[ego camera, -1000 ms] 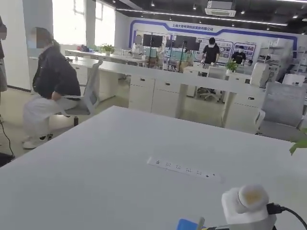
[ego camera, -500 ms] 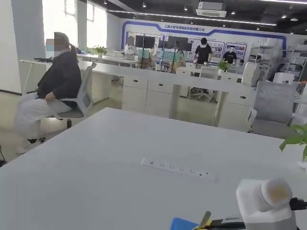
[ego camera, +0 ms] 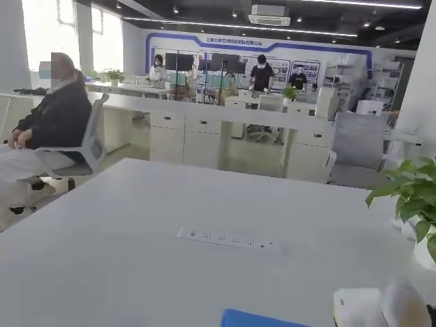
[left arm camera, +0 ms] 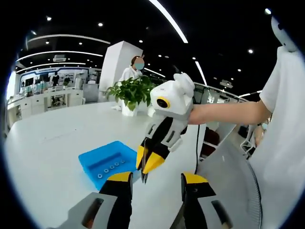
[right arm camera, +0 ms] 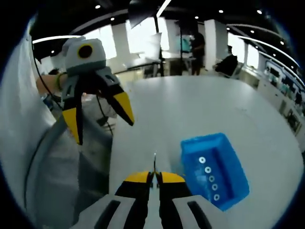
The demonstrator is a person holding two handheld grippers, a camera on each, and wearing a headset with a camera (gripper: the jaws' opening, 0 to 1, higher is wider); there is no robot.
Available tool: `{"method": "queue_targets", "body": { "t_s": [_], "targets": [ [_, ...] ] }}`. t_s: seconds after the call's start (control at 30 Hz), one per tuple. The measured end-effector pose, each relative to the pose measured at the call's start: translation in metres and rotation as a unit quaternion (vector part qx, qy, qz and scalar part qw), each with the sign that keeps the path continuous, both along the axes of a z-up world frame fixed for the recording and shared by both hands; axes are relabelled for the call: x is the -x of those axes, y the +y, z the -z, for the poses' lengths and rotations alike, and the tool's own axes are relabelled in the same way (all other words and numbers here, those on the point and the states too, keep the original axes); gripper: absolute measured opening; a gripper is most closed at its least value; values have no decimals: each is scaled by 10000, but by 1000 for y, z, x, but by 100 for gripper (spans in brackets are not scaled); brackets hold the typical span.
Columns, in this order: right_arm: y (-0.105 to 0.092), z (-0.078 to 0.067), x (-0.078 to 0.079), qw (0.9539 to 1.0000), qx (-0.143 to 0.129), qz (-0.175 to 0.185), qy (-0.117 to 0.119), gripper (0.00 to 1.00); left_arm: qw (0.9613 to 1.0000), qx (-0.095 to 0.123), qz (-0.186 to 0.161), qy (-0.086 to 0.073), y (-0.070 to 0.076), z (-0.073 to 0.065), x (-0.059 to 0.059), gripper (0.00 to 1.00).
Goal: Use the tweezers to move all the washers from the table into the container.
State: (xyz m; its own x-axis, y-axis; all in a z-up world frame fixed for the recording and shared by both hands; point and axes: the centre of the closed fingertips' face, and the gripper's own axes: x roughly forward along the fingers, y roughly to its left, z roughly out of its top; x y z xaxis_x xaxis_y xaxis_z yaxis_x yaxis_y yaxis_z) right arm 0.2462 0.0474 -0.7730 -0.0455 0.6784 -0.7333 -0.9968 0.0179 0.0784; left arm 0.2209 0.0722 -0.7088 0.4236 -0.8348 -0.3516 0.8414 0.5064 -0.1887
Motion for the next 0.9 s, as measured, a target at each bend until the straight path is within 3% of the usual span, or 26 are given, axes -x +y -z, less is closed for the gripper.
{"method": "queue_targets", "body": {
  "t_s": [0.07, 0.13, 0.23, 0.43, 0.57, 0.7, 0.8, 0.83, 0.9],
  "targets": [
    [-6, 9, 13, 9983, 323, -429, -205, 4, 9999, -50, 129, -17, -3, -3, -2, 37],
    [-11, 17, 22, 9935, 693, -773, -459, 4, 9994, -115, 314, -76, -7, -6, -2, 33],
    [-13, 26, 34, 9893, 913, -1024, -507, 4, 9979, -176, 615, -83, -17, -8, 1, 25],
    [-10, 30, 41, 9892, 930, -1012, -512, 4, 9913, -418, 1244, -69, -34, 1, 13, 5],
    [-12, 28, 41, 9909, 878, -873, -535, 4, 9873, -725, 1406, -176, -40, 9, 12, 6],
    [-13, 28, 41, 9908, 914, -781, -616, 4, 9820, -896, 1653, -198, -48, 13, 12, 4],
    [-13, 27, 40, 9921, 856, -676, -612, 4, 9725, -1228, 1947, -352, -52, 21, 13, 2],
    [-13, 27, 39, 9924, 851, -654, -609, 4, 9704, -1298, 1992, -412, -53, 23, 13, 2],
    [-15, 27, 37, 9921, 884, -612, -643, 4, 9683, -1367, 2055, -389, -56, 27, 13, 0]
  ]
}}
